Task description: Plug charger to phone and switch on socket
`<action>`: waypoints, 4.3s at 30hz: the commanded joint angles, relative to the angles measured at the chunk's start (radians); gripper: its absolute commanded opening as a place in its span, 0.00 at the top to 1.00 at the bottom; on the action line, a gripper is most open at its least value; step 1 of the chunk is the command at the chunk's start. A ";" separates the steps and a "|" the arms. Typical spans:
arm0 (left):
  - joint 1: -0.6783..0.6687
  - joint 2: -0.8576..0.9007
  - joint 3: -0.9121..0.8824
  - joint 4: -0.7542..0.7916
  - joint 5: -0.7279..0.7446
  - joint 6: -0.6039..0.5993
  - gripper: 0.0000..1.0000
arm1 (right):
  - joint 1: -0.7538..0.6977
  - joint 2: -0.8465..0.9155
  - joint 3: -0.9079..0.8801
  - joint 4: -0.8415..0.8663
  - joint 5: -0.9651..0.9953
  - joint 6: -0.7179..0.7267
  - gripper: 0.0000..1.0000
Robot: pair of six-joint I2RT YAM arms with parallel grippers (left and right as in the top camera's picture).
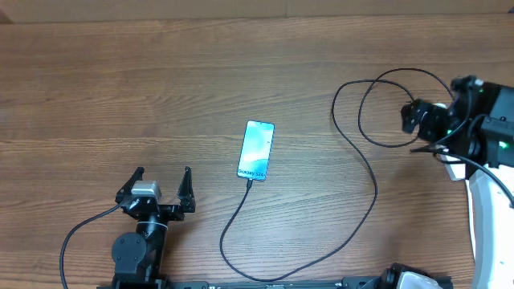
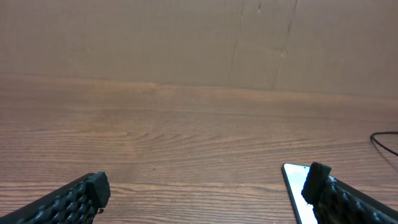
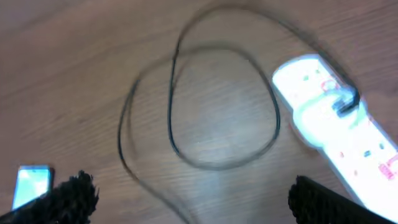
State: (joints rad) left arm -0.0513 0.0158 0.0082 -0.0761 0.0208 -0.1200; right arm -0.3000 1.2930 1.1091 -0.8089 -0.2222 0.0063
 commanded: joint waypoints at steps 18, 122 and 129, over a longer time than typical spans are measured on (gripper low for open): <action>0.006 -0.011 -0.003 -0.002 -0.006 0.019 0.00 | 0.126 -0.063 -0.573 0.441 -0.079 -0.109 0.00; 0.006 -0.011 -0.003 -0.002 -0.006 0.019 0.00 | 0.240 -0.749 -1.102 0.754 -0.236 -0.086 0.00; 0.006 -0.011 -0.003 -0.002 -0.006 0.019 0.00 | 0.240 -0.789 -1.102 0.753 -0.236 -0.085 0.00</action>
State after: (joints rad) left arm -0.0513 0.0158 0.0082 -0.0757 0.0208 -0.1200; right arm -0.0647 0.5282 0.0174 -0.0540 -0.4637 -0.0788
